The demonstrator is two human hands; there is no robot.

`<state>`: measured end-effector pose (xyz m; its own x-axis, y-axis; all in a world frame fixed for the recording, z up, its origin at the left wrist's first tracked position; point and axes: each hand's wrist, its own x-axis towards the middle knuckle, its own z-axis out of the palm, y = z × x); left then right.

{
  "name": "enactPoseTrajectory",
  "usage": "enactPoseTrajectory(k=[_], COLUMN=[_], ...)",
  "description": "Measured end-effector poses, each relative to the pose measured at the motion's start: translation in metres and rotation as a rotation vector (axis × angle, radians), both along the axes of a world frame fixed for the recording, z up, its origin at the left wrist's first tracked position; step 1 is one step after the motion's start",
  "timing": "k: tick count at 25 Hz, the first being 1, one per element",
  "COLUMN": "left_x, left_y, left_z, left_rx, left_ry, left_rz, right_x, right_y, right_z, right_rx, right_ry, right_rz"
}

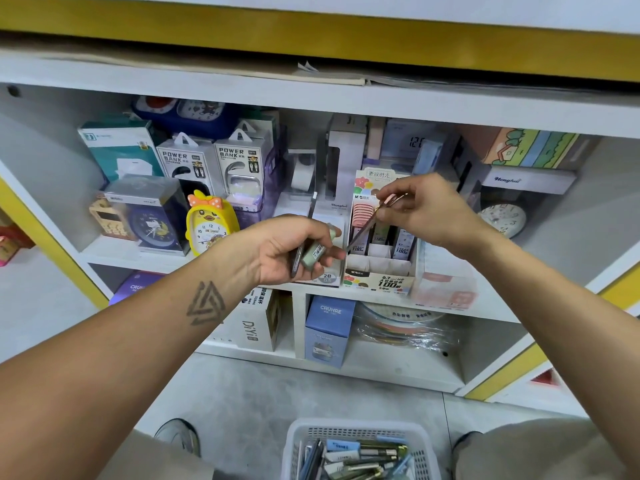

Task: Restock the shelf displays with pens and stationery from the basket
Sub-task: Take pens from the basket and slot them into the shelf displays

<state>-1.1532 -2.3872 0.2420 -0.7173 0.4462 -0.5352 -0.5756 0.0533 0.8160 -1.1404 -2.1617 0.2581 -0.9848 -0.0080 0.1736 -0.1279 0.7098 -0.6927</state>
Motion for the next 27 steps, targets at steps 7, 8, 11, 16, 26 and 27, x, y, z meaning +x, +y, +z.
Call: enactPoseTrajectory(k=[7, 8, 11, 16, 26, 27], left_x=[0.002, 0.003, 0.002, 0.002, 0.000, 0.001], left_y=[0.002, 0.002, 0.002, 0.002, -0.004, -0.006], left_z=[-0.002, -0.002, -0.002, -0.004, 0.003, 0.003], left_rx=[0.101, 0.107, 0.096, 0.069, 0.060, 0.050], left_ry=[-0.002, 0.005, 0.018, 0.057, 0.005, -0.003], left_rz=[-0.057, -0.051, -0.034, 0.001, 0.066, 0.072], right_x=[-0.001, -0.002, -0.001, 0.004, 0.007, 0.007], right_y=[-0.002, -0.003, -0.008, -0.016, -0.032, -0.032], right_z=[-0.014, -0.014, -0.018, -0.029, -0.011, -0.008], right_rx=[0.339, 0.319, 0.315, 0.593, -0.134, -0.169], right_ry=[0.327, 0.338, 0.334, 0.333, 0.028, 0.034], right_rz=[0.077, 0.069, 0.078, 0.139, 0.304, 0.260])
